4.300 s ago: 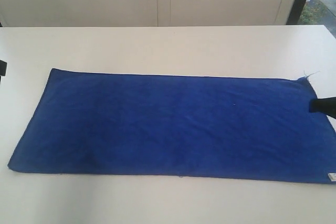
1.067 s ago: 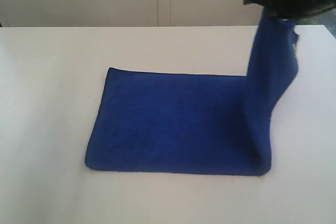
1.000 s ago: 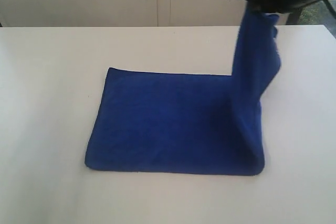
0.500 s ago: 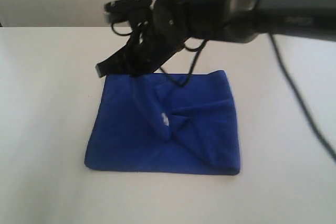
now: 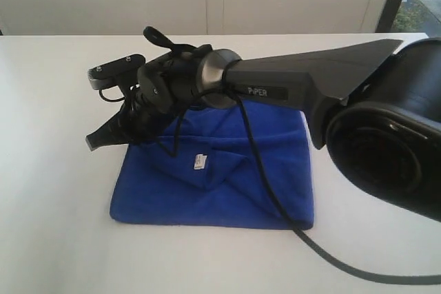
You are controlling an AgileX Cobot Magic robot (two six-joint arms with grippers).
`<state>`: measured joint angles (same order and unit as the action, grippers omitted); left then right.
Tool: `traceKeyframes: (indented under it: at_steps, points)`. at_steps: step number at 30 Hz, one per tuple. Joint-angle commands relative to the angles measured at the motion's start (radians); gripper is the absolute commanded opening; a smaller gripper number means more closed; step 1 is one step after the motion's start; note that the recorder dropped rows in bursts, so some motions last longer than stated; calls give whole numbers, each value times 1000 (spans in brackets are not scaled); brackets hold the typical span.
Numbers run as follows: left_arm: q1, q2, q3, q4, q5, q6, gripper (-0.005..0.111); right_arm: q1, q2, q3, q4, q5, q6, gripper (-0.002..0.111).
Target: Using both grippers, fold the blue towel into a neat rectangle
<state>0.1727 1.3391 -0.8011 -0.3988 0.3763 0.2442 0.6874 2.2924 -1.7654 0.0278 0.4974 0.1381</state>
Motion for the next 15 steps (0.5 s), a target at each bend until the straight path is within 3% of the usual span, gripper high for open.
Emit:
traceKeyframes:
  at_steps: [1, 5, 7, 15]
  points:
    - [4, -1, 6, -15, 9, -3, 0, 1, 1, -17, 4, -8, 0, 18]
    - [2, -1, 6, -20, 9, -3, 0, 1, 1, -19, 4, -4, 0, 43]
    - [2, -1, 6, -20, 9, -3, 0, 1, -8, -19, 4, 14, 0, 50]
    - [2, -1, 6, -32, 7, -3, 0, -64, -145, -19, -94, 254, -21, 49]
